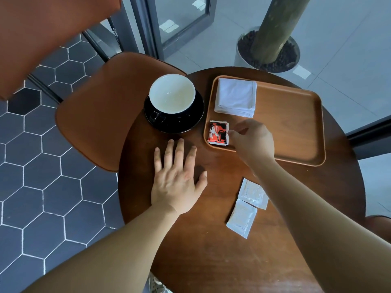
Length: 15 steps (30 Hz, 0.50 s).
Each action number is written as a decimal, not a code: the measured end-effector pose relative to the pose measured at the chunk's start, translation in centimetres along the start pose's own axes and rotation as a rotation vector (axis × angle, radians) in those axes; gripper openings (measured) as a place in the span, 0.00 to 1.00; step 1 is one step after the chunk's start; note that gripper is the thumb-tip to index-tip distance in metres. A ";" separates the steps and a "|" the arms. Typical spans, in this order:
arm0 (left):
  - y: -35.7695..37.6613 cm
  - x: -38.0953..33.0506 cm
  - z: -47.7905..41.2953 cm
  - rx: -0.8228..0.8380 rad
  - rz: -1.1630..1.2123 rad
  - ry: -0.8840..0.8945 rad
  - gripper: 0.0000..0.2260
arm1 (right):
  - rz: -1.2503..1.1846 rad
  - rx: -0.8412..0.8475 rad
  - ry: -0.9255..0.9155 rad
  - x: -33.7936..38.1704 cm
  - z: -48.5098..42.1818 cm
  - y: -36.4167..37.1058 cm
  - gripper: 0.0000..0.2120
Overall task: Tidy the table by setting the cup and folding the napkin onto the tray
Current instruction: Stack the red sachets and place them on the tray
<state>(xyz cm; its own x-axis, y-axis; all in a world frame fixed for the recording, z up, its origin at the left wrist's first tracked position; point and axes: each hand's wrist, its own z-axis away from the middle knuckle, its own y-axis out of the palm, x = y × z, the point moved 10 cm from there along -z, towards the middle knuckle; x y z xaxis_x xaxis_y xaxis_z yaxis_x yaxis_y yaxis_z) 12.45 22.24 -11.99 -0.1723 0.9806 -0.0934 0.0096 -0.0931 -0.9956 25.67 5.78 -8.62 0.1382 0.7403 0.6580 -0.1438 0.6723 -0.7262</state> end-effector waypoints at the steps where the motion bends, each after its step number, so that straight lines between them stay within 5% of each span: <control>1: 0.0 0.0 0.0 -0.005 0.001 0.003 0.30 | -0.005 -0.001 -0.006 0.0 0.1 -0.1 0.07; 15: -0.1 0.0 0.1 -0.023 -0.005 0.001 0.30 | -0.031 -0.011 -0.090 -1.0 3.8 -2.5 0.10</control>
<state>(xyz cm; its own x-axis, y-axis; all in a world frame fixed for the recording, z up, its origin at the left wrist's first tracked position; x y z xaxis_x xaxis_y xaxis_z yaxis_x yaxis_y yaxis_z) 12.31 22.24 -11.91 -0.1711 0.9813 -0.0887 0.0317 -0.0845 -0.9959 22.16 3.41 -6.72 0.0535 0.7170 0.6950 -0.1298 0.6951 -0.7071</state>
